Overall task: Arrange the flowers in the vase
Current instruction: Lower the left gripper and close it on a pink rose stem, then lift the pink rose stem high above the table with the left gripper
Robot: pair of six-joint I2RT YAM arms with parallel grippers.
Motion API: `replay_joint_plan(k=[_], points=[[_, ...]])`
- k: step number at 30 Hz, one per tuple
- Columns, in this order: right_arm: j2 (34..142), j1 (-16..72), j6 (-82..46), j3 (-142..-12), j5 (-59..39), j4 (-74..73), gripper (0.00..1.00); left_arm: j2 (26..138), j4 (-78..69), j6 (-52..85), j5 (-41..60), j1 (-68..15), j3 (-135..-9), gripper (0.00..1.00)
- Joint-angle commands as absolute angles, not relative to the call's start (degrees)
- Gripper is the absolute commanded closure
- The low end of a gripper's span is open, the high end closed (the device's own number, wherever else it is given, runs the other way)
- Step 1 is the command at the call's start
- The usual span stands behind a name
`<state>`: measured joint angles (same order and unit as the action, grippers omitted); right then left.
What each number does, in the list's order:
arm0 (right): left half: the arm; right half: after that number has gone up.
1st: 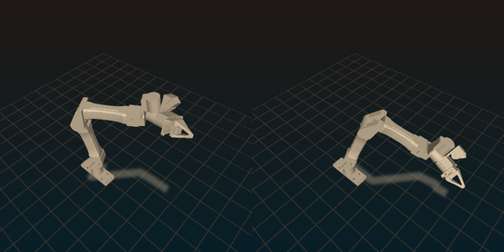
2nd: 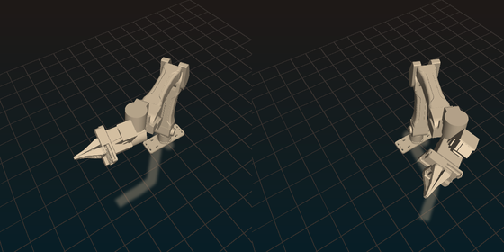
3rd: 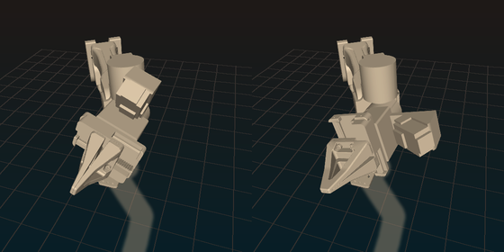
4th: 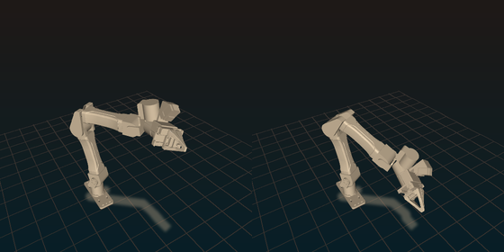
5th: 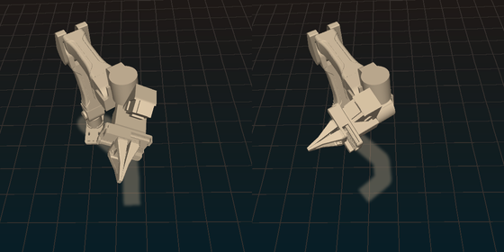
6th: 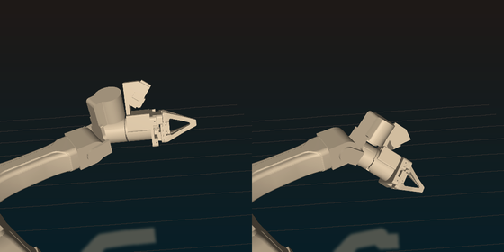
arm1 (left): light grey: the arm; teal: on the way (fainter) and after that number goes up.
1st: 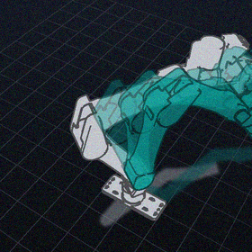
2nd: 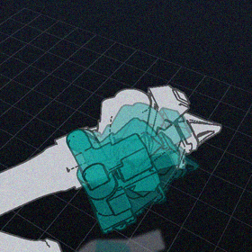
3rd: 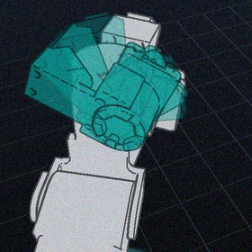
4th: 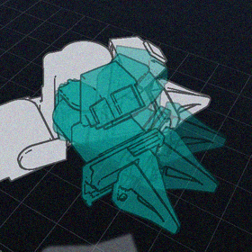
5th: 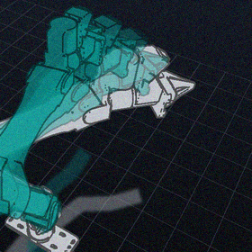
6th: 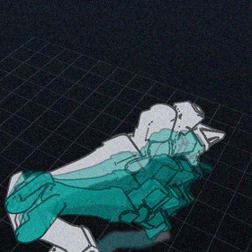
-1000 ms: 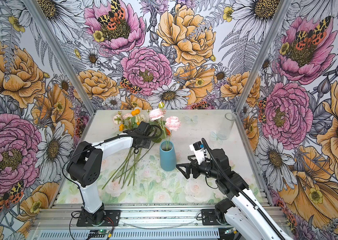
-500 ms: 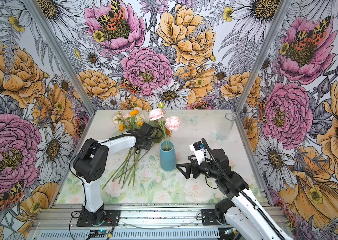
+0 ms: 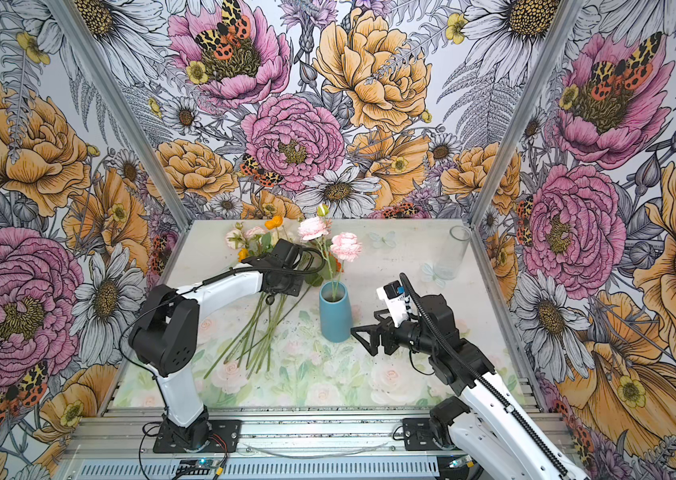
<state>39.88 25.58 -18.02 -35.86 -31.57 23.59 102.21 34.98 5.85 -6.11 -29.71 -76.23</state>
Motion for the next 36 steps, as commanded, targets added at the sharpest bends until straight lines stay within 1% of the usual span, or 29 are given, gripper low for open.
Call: replay_joint_plan(k=[1, 5, 12, 16, 20, 24, 28, 33, 36], points=[[40.0, 26.0, -17.8, -39.2, -31.7, 22.8, 0.00, 92.6, 34.8, 5.4, 0.4, -28.3, -76.2, 1.00], [41.4, 25.9, -17.9, -41.6, -29.8, 22.9, 0.00, 84.3, 34.7, 8.4, 4.0, -24.8, -74.7, 1.00], [42.7, 25.9, -19.1, -43.2, -29.7, 22.8, 0.00, 71.9, 32.9, 12.4, 3.8, -20.4, -72.7, 1.00], [41.4, 25.7, -19.6, -43.0, -29.5, 22.8, 0.00, 65.6, 30.8, 13.1, 1.1, -19.5, -71.6, 1.00], [40.5, 25.4, -19.6, -43.2, -28.7, 22.9, 0.00, 60.1, 25.3, 14.8, 3.6, -20.1, -70.1, 1.00], [39.8, 25.2, -19.9, -43.0, -28.1, 23.0, 0.00, 54.0, 15.2, 17.3, 4.5, -24.6, -68.0, 1.00], [38.5, 25.1, -19.9, -41.9, -26.7, 22.9, 0.00, 50.3, 0.0, 17.9, 2.0, -33.1, -63.9, 1.00], [37.8, 25.0, -20.4, -40.6, -26.9, 22.9, 0.01, 52.5, -13.1, 12.7, -3.4, -44.4, -64.2, 1.00], [37.0, 25.0, -20.6, -40.3, -26.7, 22.9, 0.01, 55.8, -18.2, 8.6, -6.4, -48.7, -65.4, 1.00]])
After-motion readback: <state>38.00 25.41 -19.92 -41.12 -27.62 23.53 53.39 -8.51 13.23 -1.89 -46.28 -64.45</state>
